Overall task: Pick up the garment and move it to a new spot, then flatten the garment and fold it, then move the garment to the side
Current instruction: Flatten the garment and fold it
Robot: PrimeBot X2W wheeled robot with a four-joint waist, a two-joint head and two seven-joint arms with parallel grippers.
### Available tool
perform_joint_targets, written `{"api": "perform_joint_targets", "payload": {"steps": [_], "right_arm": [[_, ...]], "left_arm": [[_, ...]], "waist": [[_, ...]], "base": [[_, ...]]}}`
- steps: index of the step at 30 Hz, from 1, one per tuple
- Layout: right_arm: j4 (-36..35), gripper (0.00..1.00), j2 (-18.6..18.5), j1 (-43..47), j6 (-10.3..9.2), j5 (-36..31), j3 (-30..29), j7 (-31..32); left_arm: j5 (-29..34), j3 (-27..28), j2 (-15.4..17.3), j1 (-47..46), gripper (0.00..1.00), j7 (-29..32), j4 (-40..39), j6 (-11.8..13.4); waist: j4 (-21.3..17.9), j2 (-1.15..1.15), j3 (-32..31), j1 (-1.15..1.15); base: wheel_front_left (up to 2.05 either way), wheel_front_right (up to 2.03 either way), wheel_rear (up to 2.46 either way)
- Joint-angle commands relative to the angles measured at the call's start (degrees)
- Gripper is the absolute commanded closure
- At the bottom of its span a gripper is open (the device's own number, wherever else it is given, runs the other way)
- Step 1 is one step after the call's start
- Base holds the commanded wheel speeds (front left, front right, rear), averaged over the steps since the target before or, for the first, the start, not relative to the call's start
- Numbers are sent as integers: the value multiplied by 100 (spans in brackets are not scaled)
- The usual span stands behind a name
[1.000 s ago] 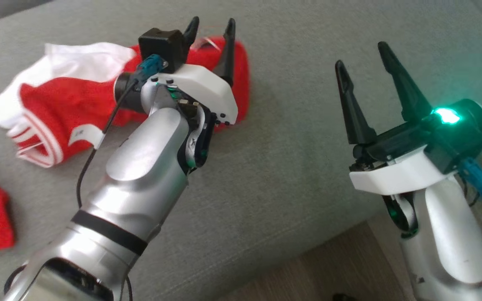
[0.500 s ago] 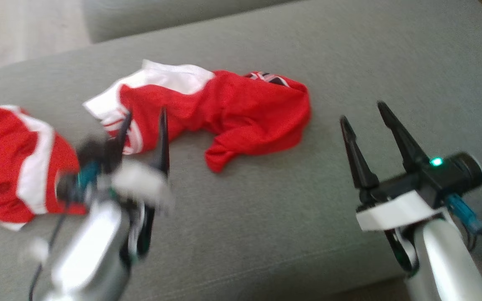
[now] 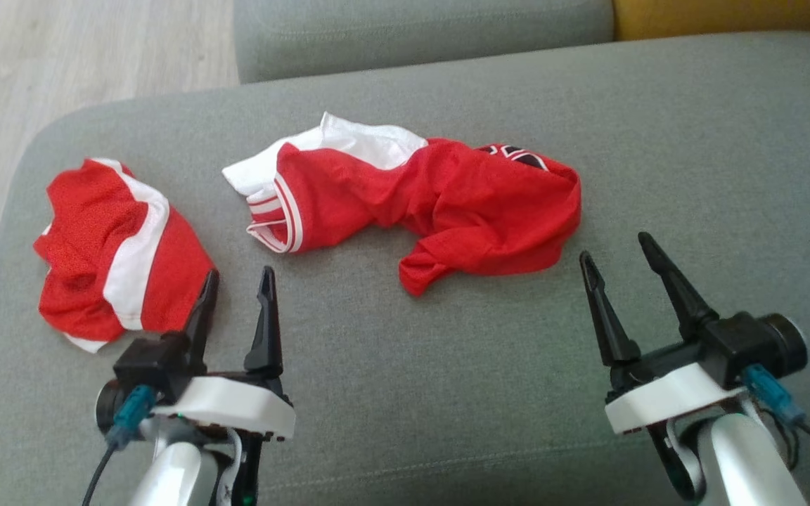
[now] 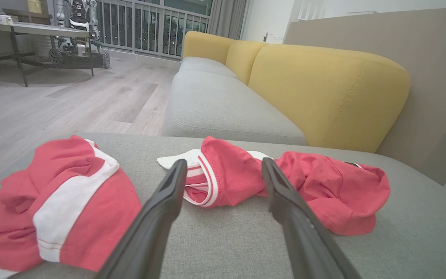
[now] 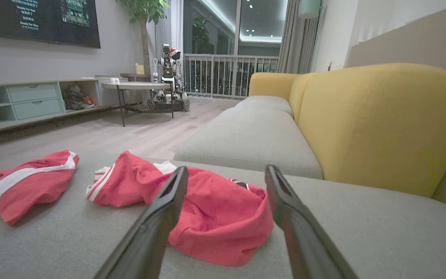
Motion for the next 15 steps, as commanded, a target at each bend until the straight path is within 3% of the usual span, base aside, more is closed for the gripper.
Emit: {"api": "perform_joint_targets", "payload": {"steps": [1, 8, 15], "right_arm": [[-69, 0, 12, -228, -1, -29, 126, -37], [777, 0, 12, -744, -1, 104, 327, -37], [1777, 0, 12, -1348, -1, -345, 364, -37]], "left_arm": [[144, 287, -31, -264, 0, -52, -181, -93], [497, 425, -298, -376, 0, -52, 3, -476], [692, 369, -474, -513, 0, -52, 126, -701]], "waist": [[59, 0, 94, 0], [302, 0, 418, 0], [672, 0, 740, 0]], "base": [[0, 0, 0], [0, 0, 0], [0, 0, 0]]}}
